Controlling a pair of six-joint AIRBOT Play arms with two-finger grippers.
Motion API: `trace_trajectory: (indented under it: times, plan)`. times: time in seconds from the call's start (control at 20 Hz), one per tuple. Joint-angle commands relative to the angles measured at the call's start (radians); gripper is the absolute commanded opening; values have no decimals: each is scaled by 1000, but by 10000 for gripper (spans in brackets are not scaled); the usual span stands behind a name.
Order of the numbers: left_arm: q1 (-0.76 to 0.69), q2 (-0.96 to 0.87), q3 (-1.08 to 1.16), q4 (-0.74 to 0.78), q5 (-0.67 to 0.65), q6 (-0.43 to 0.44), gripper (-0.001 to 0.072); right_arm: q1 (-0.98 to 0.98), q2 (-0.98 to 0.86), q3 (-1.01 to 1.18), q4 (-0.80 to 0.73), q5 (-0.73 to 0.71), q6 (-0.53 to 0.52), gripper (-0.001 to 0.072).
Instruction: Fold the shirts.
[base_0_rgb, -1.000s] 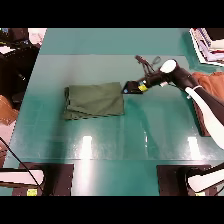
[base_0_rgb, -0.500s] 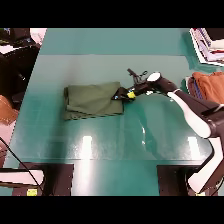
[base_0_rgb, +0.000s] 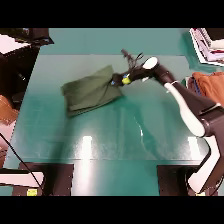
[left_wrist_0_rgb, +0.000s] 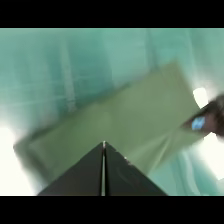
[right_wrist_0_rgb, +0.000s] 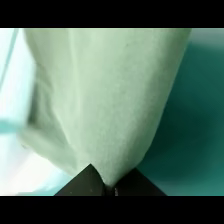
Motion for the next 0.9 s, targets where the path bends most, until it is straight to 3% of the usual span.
trace_trajectory:
  times: [0.0,0.2,0.5,0.85]
  plan:
    - [-68,1,0,0,10,0,28,-153,116,35,-120,5,47,13]
    - [-119,1,0,-3,10,0,28,-421,246,35,-224,52,79,13]
    - [-131,1,0,-58,10,-1,28,-812,311,35,-220,135,78,14]
    - [-131,1,0,-61,13,-3,28,-978,343,42,-153,143,66,13]
